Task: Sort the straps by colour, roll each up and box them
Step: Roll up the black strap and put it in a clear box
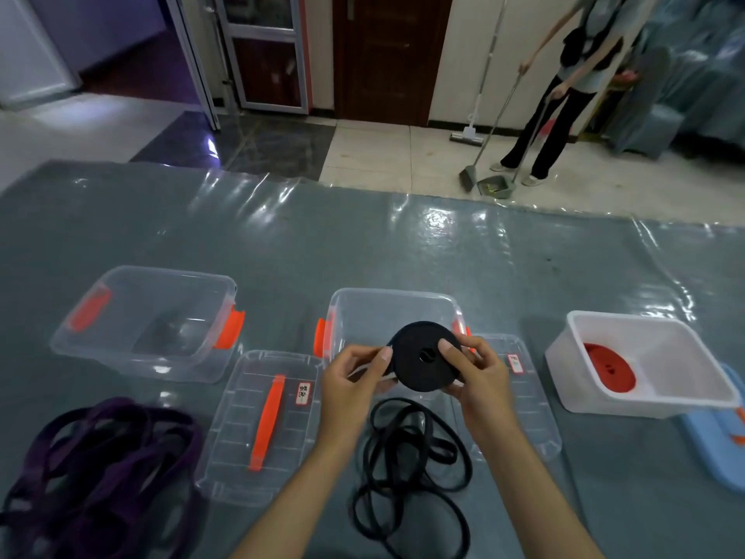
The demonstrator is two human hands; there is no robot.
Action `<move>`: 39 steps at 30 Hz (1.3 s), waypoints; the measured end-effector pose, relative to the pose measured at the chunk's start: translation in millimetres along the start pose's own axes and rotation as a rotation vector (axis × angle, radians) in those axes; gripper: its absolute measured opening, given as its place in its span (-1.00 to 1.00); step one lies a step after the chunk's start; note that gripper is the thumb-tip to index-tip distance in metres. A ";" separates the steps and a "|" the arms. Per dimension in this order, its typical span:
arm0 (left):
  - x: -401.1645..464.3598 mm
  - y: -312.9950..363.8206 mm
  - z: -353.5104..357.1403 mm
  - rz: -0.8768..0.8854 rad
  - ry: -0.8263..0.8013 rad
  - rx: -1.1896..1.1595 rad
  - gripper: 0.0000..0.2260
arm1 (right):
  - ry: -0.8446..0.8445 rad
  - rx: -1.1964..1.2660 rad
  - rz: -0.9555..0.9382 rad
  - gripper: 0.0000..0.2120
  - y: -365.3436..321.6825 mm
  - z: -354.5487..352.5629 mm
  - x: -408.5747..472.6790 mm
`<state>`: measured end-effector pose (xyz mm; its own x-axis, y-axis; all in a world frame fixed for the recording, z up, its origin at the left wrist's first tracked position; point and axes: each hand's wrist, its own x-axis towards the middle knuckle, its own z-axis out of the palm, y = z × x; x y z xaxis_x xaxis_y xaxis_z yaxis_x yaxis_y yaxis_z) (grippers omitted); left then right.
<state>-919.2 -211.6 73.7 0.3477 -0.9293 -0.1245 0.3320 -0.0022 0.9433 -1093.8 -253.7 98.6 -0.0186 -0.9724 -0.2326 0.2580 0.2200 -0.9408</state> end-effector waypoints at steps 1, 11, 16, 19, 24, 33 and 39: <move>6.5 -1.9 1.5 -0.014 -0.007 -0.037 -0.84 | 0.020 0.011 -0.011 -0.86 0.7 5.0 5.7; 92.5 -44.5 7.8 -0.385 0.127 -0.013 -0.70 | 0.005 -0.285 0.340 -0.78 24.2 10.1 85.0; 145.7 -70.1 12.3 -0.431 0.095 0.335 -0.70 | -0.104 -0.691 0.467 -0.73 45.2 8.3 133.6; 170.7 -86.4 9.1 -0.505 0.086 0.426 -0.68 | -0.196 -0.854 0.471 -0.74 55.6 8.7 156.1; 184.4 -123.2 0.9 -0.571 0.112 0.552 -0.69 | -0.328 -1.032 0.553 -0.71 87.5 2.3 169.3; 201.8 -140.9 -4.3 -0.626 0.034 0.719 -0.69 | -0.250 -1.189 0.409 -0.62 109.2 0.2 174.8; 199.5 -142.4 4.5 -0.554 -0.013 0.877 -0.72 | -0.284 -1.126 0.469 -0.61 101.4 0.5 178.8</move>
<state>-901.0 -398.3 -84.1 0.3295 -0.7202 -0.6105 -0.3147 -0.6934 0.6481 -1070.5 -405.3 -38.2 0.0959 -0.7341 -0.6723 -0.7874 0.3572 -0.5024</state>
